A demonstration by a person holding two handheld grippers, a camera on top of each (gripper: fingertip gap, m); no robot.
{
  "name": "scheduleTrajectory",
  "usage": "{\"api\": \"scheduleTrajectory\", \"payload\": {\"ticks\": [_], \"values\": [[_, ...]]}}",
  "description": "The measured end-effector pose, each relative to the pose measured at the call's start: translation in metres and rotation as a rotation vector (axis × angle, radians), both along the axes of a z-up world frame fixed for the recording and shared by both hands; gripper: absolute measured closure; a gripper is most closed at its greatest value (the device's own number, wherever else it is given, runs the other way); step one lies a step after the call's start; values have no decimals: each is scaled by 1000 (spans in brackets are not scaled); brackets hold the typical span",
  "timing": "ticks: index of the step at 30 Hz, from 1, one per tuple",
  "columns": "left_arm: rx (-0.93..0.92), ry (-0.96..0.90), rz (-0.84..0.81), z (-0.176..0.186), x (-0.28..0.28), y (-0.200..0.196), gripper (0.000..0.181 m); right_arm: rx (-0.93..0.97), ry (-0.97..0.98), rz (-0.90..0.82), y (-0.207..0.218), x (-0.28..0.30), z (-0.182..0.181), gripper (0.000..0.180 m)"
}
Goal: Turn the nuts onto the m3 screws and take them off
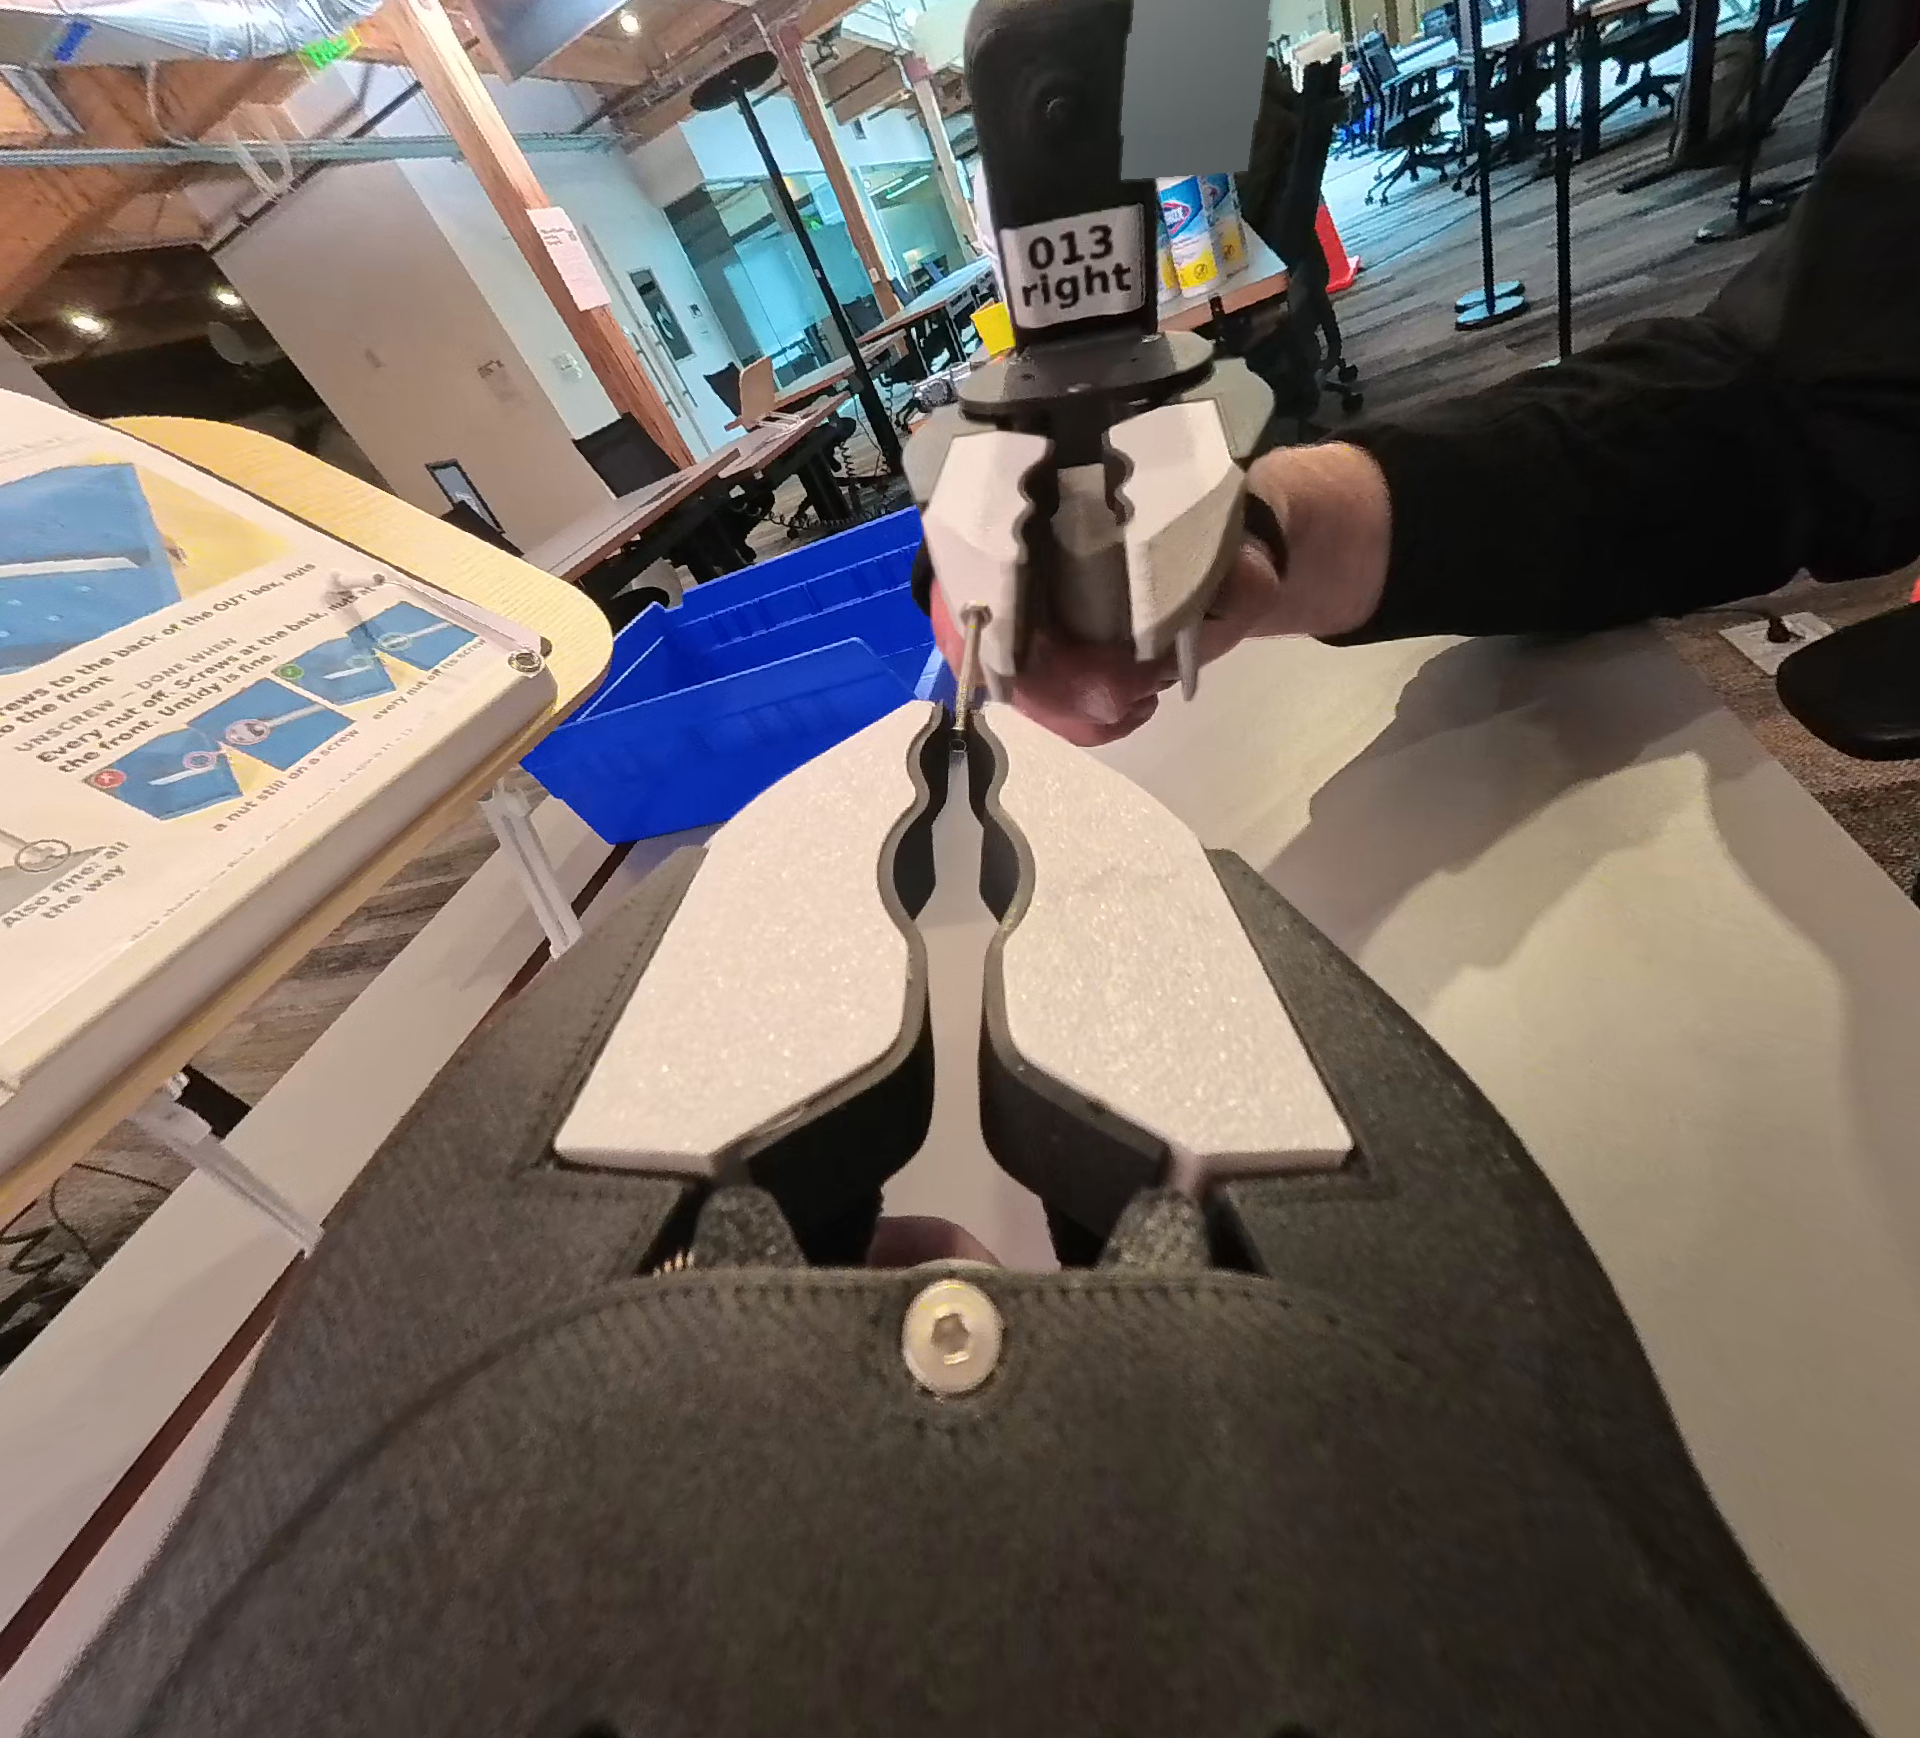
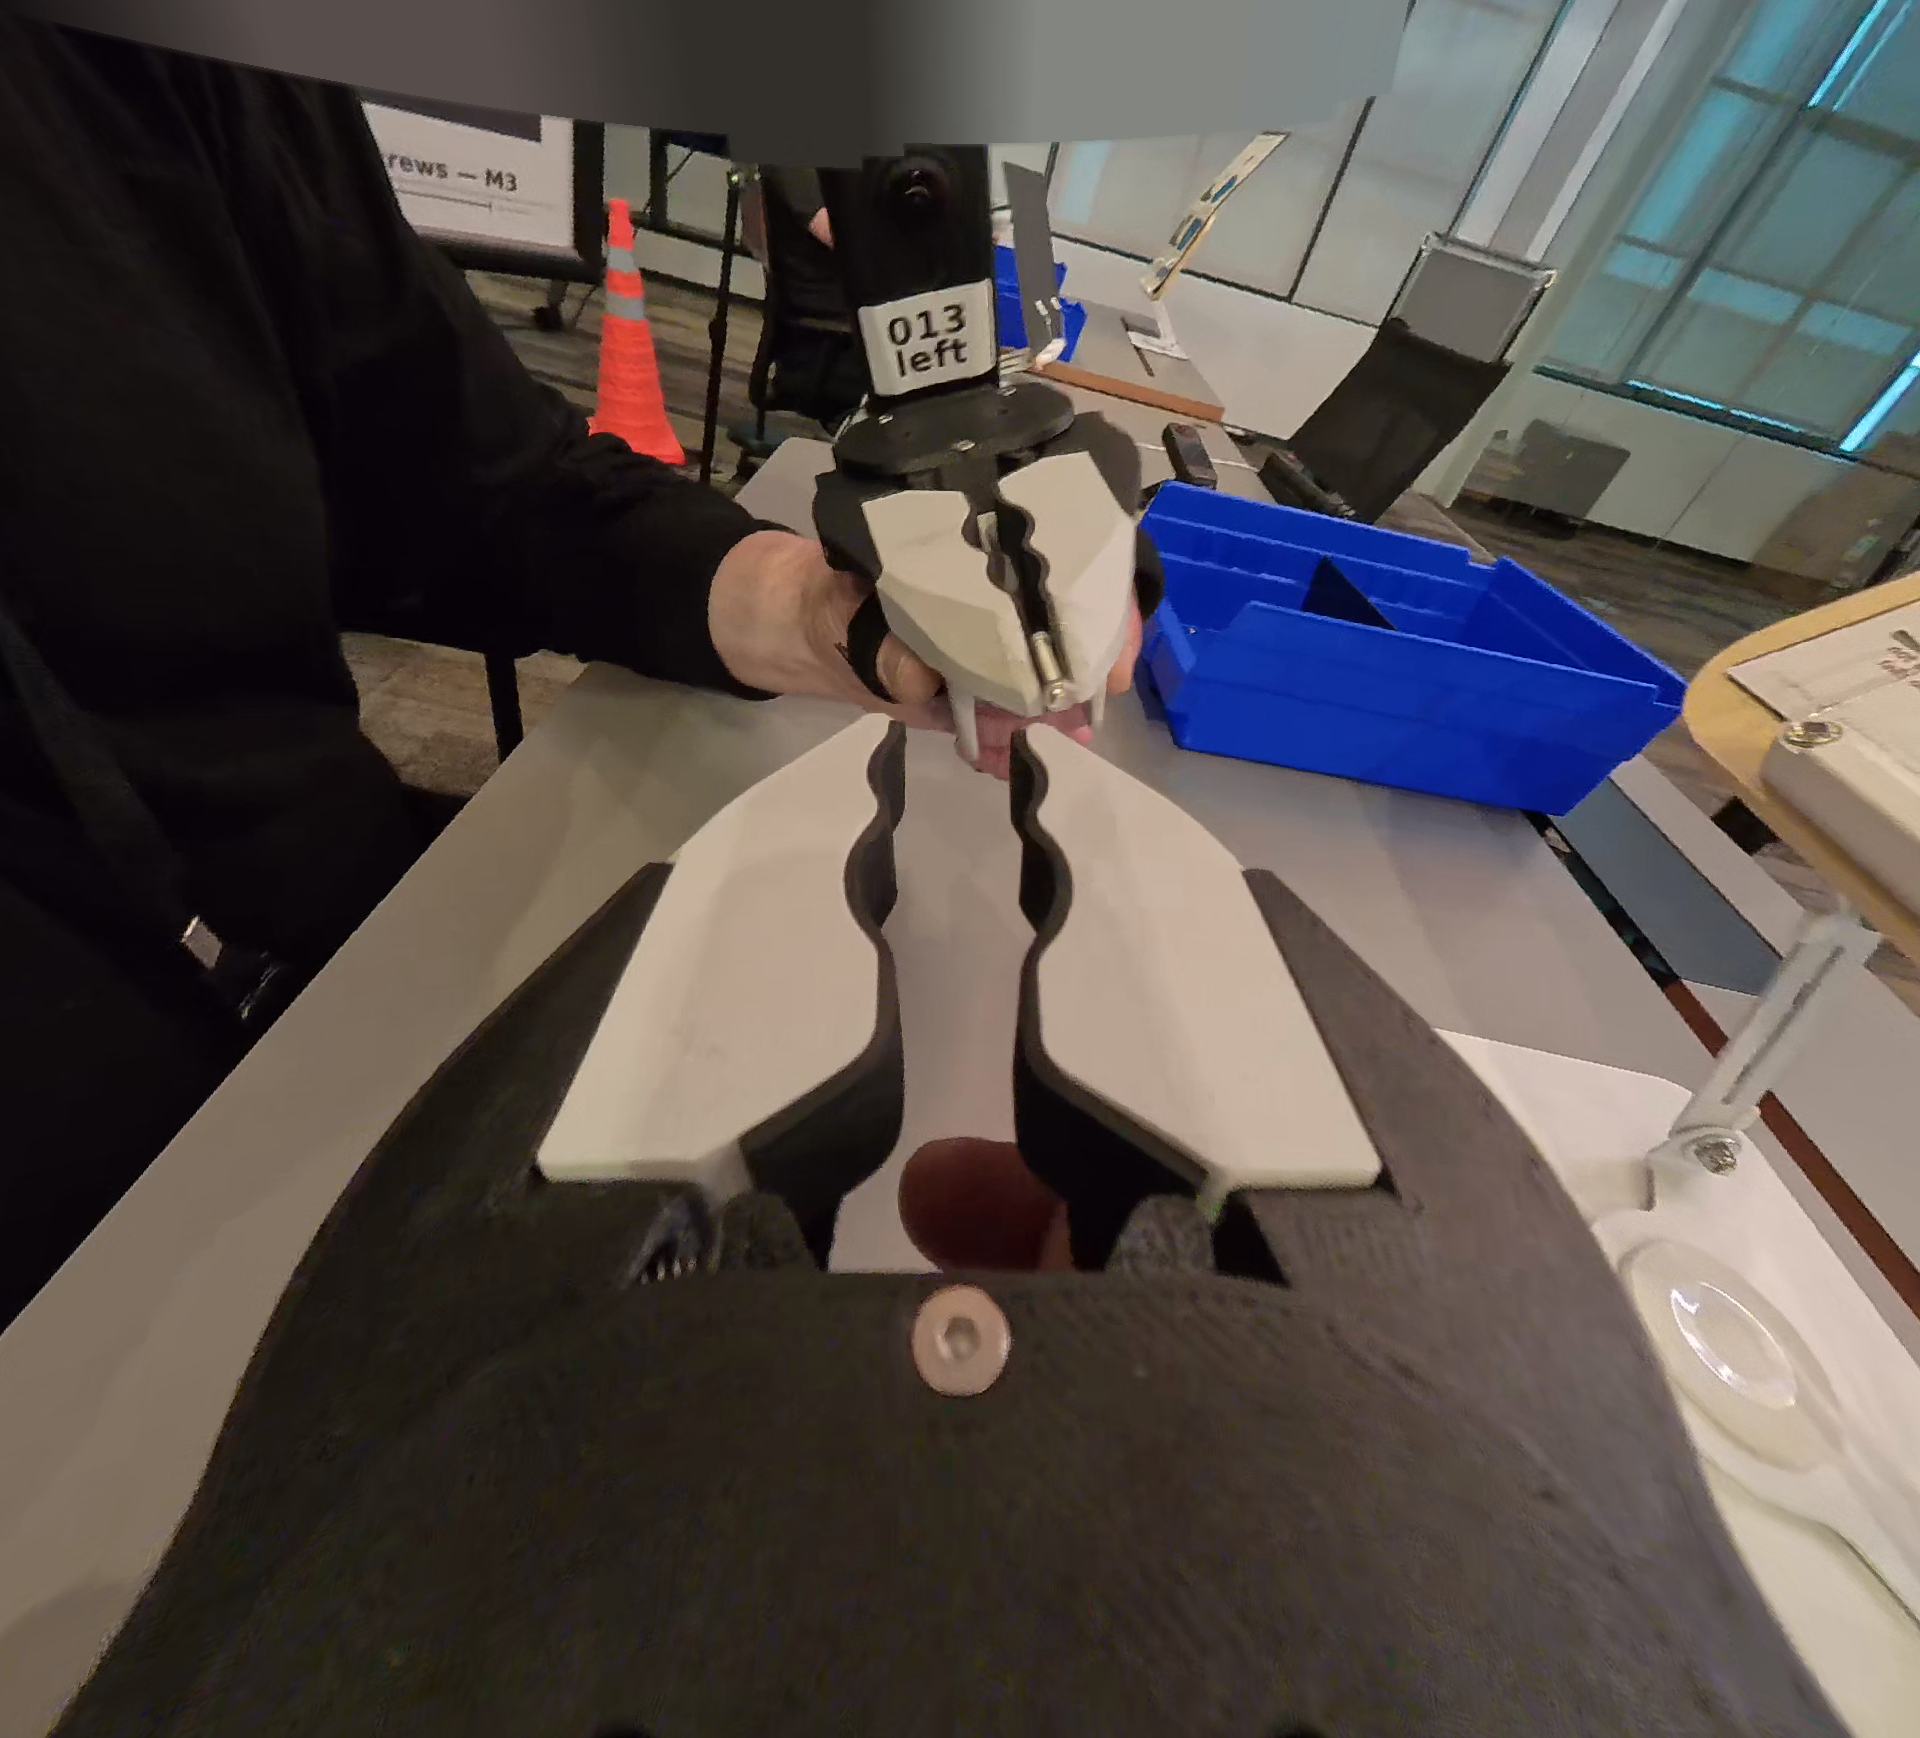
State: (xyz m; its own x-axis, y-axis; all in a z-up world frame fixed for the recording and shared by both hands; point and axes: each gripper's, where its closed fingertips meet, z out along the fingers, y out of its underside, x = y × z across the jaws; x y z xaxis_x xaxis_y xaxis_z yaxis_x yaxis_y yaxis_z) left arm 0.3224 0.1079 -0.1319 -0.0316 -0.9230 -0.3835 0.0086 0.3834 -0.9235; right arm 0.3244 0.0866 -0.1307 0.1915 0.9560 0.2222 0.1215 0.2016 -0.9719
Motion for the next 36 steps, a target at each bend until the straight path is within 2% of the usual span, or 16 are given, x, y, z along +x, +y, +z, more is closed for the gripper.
{"api": "scheduleTrajectory", "payload": {"ticks": [4, 12, 15, 21, 30, 36], "values": [[3, 8, -5, -1, 1, -1, 178, 4, 43, -33, 6, 4, 8, 152], [5, 4, -3, -1, 1, -2, 178, 8, 40, -18, 3, 1, 7, 153], [2, -1, -3, 1, 0, -1, 178, -3, -1, 2, 0, -1, 0, 159], [1, 4, -4, 0, 1, -2, 178, 10, 53, -33, 5, 2, 10, 151], [2, -5, 0, 2, 0, -1, 178, -6, 4, 7, 0, -1, 1, 158], [1, 1, -2, 0, 0, -1, 178, 10, 49, -33, 6, 3, 10, 152]]}}
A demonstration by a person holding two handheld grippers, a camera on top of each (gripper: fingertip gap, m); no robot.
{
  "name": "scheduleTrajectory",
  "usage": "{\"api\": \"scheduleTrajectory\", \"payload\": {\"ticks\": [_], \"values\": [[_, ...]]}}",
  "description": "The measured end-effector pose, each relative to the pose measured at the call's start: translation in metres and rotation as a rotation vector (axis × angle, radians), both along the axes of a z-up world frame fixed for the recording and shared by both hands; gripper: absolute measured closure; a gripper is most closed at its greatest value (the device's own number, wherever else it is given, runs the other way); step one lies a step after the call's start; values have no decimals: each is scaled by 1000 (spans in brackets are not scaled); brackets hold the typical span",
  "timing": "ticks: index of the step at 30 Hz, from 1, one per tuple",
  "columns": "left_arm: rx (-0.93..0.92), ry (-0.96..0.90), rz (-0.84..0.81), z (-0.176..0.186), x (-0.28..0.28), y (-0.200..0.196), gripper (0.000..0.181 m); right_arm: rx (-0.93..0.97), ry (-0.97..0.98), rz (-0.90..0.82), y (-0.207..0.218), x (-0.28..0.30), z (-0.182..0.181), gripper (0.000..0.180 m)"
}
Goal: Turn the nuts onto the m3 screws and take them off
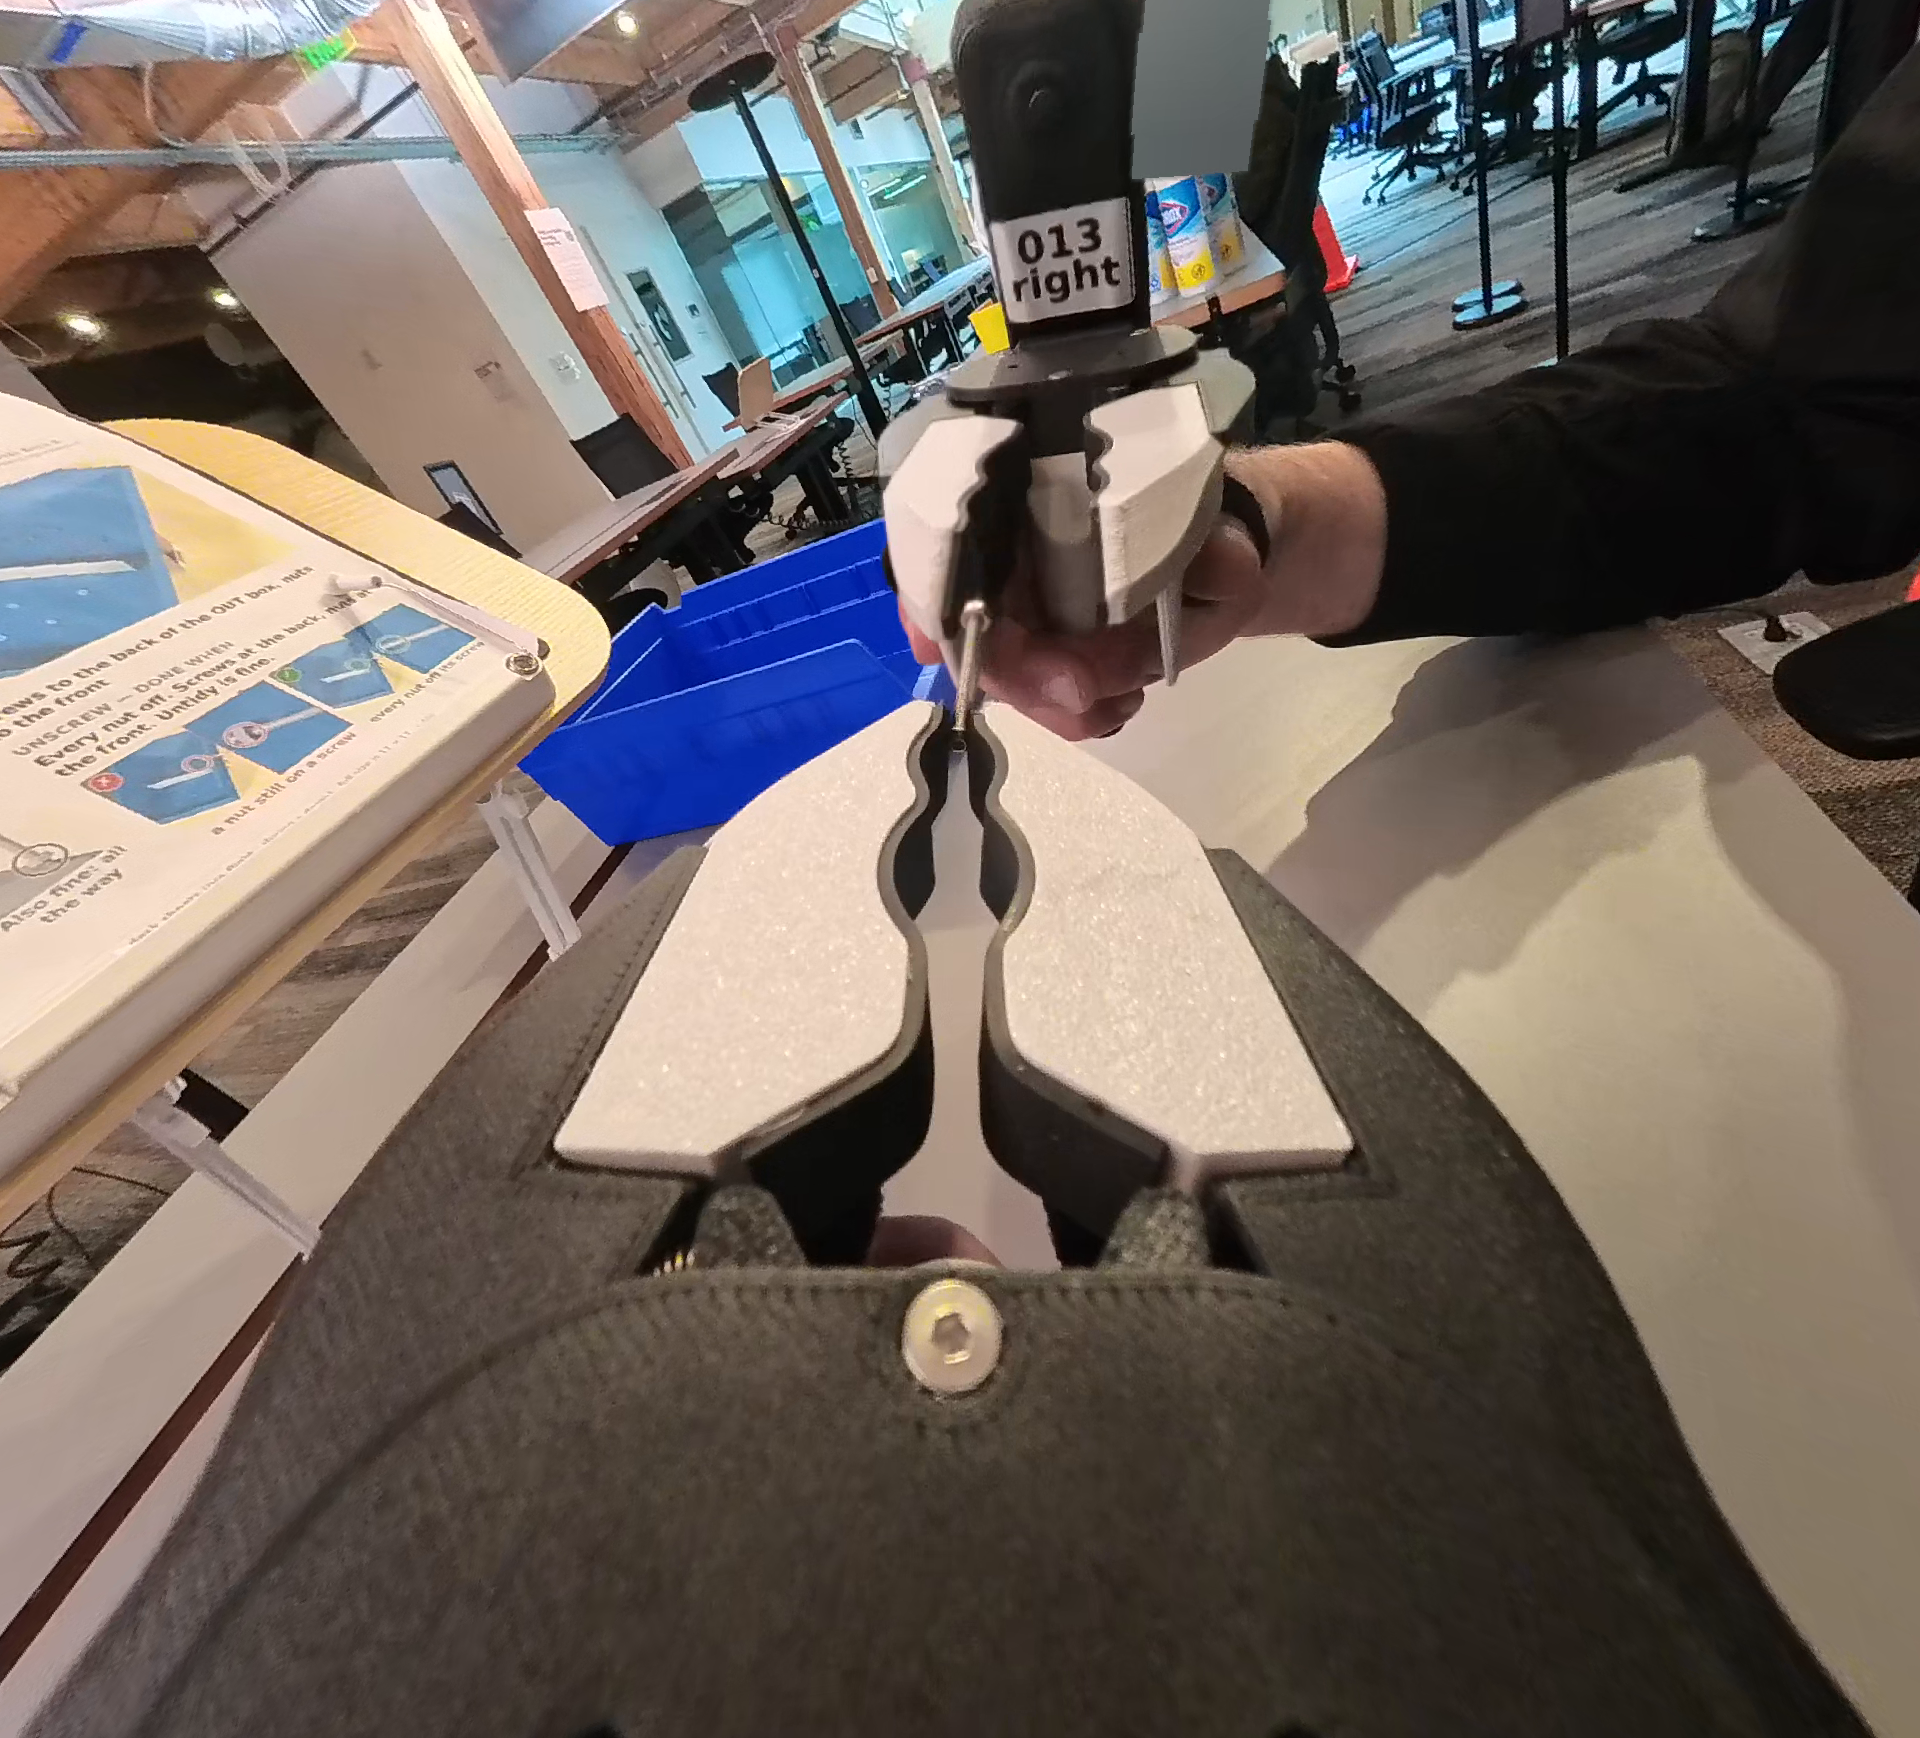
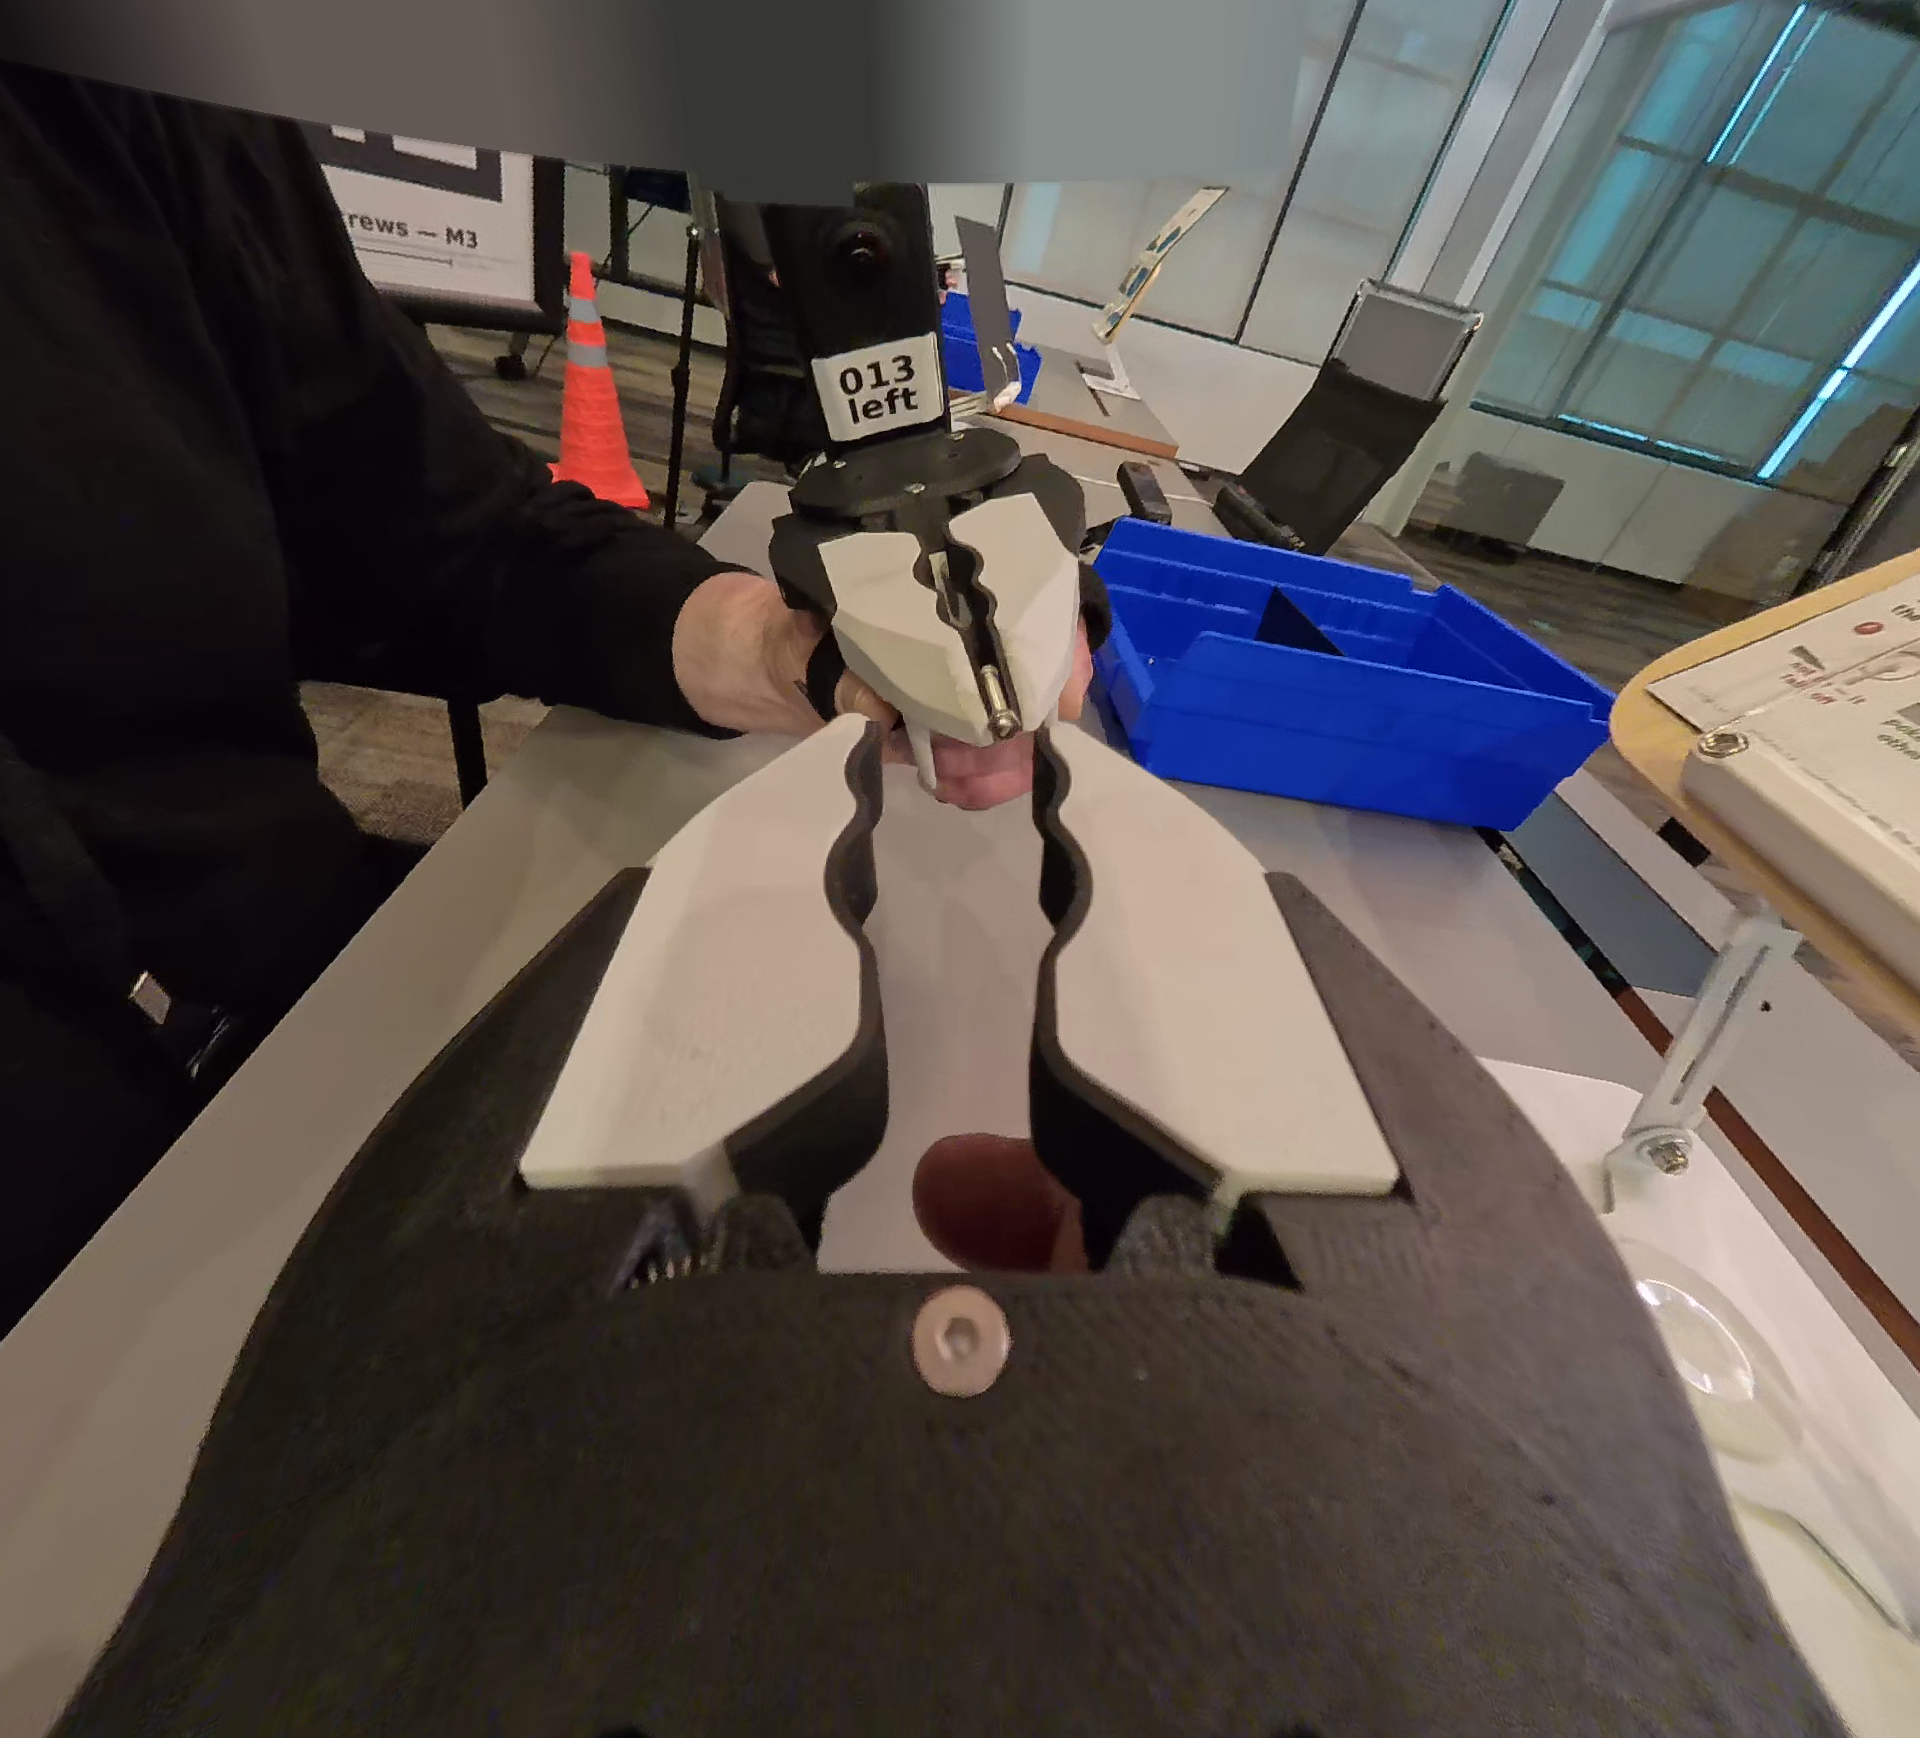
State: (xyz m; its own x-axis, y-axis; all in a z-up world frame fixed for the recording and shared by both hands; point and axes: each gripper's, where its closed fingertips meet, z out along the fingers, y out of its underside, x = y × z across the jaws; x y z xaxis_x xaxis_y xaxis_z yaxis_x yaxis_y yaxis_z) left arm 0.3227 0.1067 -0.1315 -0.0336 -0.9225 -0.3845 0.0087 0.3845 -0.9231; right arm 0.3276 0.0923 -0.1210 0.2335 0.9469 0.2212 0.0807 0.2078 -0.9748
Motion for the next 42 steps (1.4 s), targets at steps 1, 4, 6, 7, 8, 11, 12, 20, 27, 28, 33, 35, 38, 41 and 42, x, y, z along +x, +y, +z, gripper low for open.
{"api": "scheduleTrajectory", "payload": {"ticks": [1, 4, 6, 7, 8, 11, 12, 20, 27, 28, 33, 35, 38, 41, 42], "values": [[0, 1, -1, 0, 0, 0, 178, 3, 2, 0, 0, 0, 1, 151], [1, 1, 0, 0, 0, 0, 178, 0, -3, 13, -2, -3, -1, 151], [1, -6, 3, 1, -1, 0, 178, -9, -26, 33, -5, -5, -6, 155], [1, -6, 4, 2, -1, 1, 178, -12, -39, 47, -7, -6, -9, 158], [0, -4, 3, 1, -1, 1, 178, -13, -53, 46, -7, -7, -11, 159], [0, -1, 2, 0, 0, 0, 178, -8, -31, 14, -2, -4, -6, 155], [-1, -1, 1, 0, 0, 0, 178, -5, -12, 7, -1, -2, -3, 152], [4, 1, 1, -1, 0, 0, 178, -8, 5, 30, -5, -3, -1, 150], [0, -8, 0, 2, 1, -1, 178, 5, -11, 1, -1, -3, -1, 151], [0, -8, -1, 2, 1, -1, 178, 10, 1, 1, -2, -3, 2, 150], [3, -14, -3, 4, 1, -2, 178, 12, -21, 11, -4, -7, -1, 150], [2, -22, 4, 5, 1, -1, 178, -2, -41, 43, -8, -9, -7, 156], [-3, -22, 2, 5, 1, -1, 178, -3, -72, 30, -5, -10, -13, 157], [-4, -16, 2, 3, 2, -1, 178, 7, -22, -9, 1, -5, -3, 149], [-6, -15, 1, 3, 2, -1, 178, 16, -9, -18, 2, -4, 0, 146]]}}
